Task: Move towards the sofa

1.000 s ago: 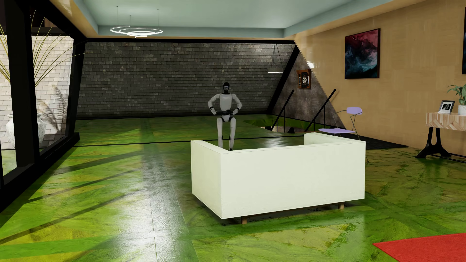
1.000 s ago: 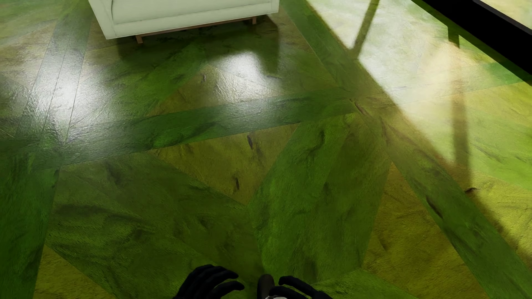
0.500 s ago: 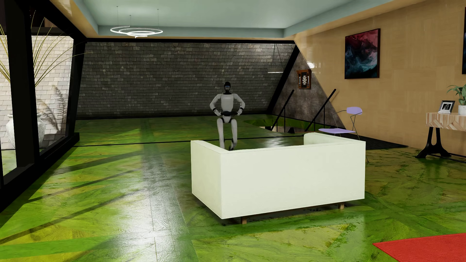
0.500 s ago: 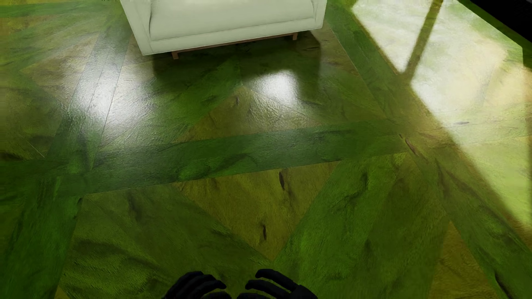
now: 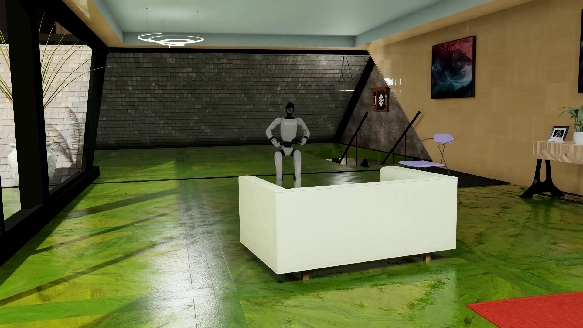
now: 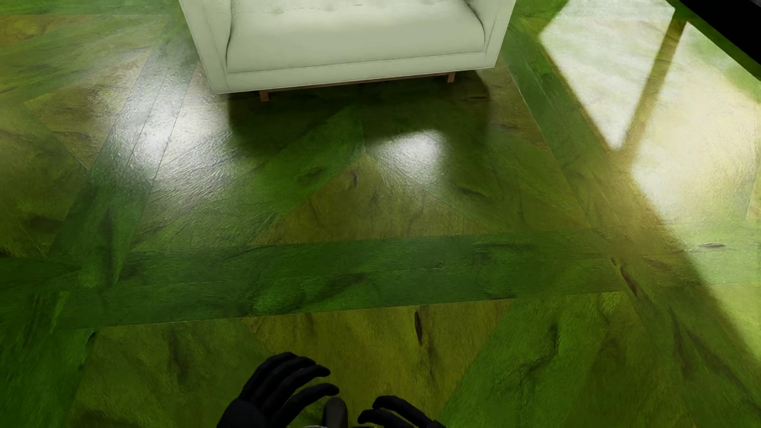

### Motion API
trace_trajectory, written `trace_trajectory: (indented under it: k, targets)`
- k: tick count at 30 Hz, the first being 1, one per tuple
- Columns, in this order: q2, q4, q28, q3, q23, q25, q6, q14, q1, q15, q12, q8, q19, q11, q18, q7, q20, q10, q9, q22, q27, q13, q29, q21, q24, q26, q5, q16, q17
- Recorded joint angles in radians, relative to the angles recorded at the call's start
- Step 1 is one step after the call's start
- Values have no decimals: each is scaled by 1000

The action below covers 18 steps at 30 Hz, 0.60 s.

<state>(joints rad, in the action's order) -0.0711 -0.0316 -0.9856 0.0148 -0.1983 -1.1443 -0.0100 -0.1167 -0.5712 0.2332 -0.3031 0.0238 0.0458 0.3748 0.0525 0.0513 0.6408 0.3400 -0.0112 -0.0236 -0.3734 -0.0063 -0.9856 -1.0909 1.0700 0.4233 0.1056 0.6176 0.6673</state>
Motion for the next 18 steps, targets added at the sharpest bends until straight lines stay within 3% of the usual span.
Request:
trace_trajectory:
  k: [1,3,6,7,10,14,16,18]
  targets:
    - [-10,14,0,1,-9,-16,17,28,21,-59,-4,-4,-12,33,-31,12,-8,25,-6,5,-7,-6,0,5,-5,8,-21,-12,-2]
    - [12,47,0,1,-47,-28,55,74,93,-212,-15,-20,-46,141,-47,53,-11,2,-18,-13,-22,-35,0,-31,-13,12,-74,-26,12]
    - [193,91,1,8,-87,28,104,154,166,-444,-12,-7,-183,517,-61,120,7,-1,-24,-53,-13,-114,4,-167,-3,19,-186,-45,79]
    - [270,107,0,8,-78,46,118,188,177,-459,-8,-2,-149,651,-73,138,16,24,-22,-53,-2,-132,7,-197,-12,22,-228,-53,101]
    - [470,154,0,4,-36,61,150,276,235,-279,6,-52,-146,856,-97,178,37,78,-9,-38,27,-153,0,-202,-58,13,-257,-65,117]
    - [617,187,0,-8,-6,4,157,351,360,-73,-5,-44,-97,628,-108,185,74,75,1,-80,50,-103,2,-147,-52,2,-253,-43,137]
    - [661,196,0,-20,-2,-21,152,370,417,-77,4,-17,-47,409,-109,175,91,47,2,-89,43,-78,4,-106,-70,-1,-228,-42,133]
    - [679,204,0,-30,4,-19,145,379,471,-191,3,8,-67,166,-111,163,109,12,2,-79,45,-71,6,-94,-76,-14,-190,-39,129]
